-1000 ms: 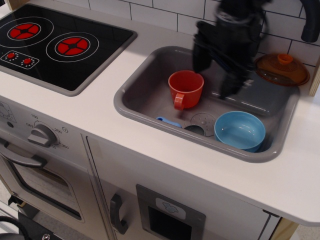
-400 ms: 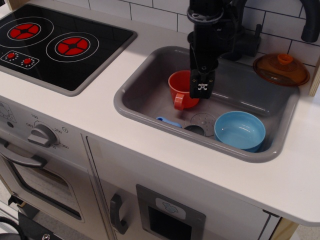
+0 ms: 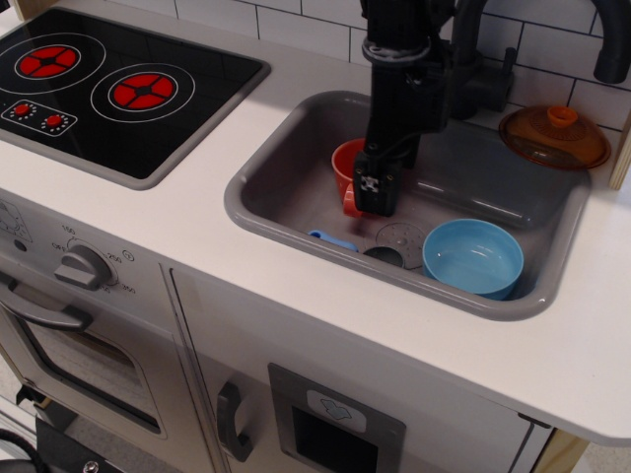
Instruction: Put spoon in bowl sink
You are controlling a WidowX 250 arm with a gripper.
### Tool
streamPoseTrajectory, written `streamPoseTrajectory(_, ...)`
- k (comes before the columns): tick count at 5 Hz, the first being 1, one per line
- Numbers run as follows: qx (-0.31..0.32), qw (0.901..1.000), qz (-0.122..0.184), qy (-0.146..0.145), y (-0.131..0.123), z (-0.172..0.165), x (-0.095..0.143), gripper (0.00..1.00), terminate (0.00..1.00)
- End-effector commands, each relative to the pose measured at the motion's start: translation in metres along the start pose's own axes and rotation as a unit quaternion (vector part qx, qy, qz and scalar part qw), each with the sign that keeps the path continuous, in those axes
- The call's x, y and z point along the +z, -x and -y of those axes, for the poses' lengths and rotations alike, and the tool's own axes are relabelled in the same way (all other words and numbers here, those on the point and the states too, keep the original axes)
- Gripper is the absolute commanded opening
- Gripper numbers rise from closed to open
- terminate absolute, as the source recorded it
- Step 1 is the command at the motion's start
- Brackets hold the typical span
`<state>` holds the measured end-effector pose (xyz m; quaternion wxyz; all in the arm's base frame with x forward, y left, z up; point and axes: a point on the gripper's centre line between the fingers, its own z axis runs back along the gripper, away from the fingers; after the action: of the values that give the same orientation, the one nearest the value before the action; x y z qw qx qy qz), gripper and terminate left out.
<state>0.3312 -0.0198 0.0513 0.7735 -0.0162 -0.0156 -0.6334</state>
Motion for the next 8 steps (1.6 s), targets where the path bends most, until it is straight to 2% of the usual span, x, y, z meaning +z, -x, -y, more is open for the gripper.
streamPoseTrajectory(1, -0.064, 0.9978, 0.018, 0.002, -0.006, -0.012, -0.002, 1.00, 0.00)
streamPoseTrajectory(3, -0.120, 0.9926, 0.020, 0.003, -0.015, -0.008, -0.026, 1.00, 0.00)
streamPoseTrajectory(4, -0.137, 0.9905, 0.012, -0.006, -0.017, -0.007, -0.034, 1.00, 0.00)
streamPoseTrajectory(7, -0.141, 0.9894, -0.002, 0.037, -0.030, -0.010, -0.051, 1.00, 0.00)
streamPoseTrajectory(8, -0.134, 0.9903, -0.006, 0.036, -0.030, -0.012, -0.055, 1.00, 0.00)
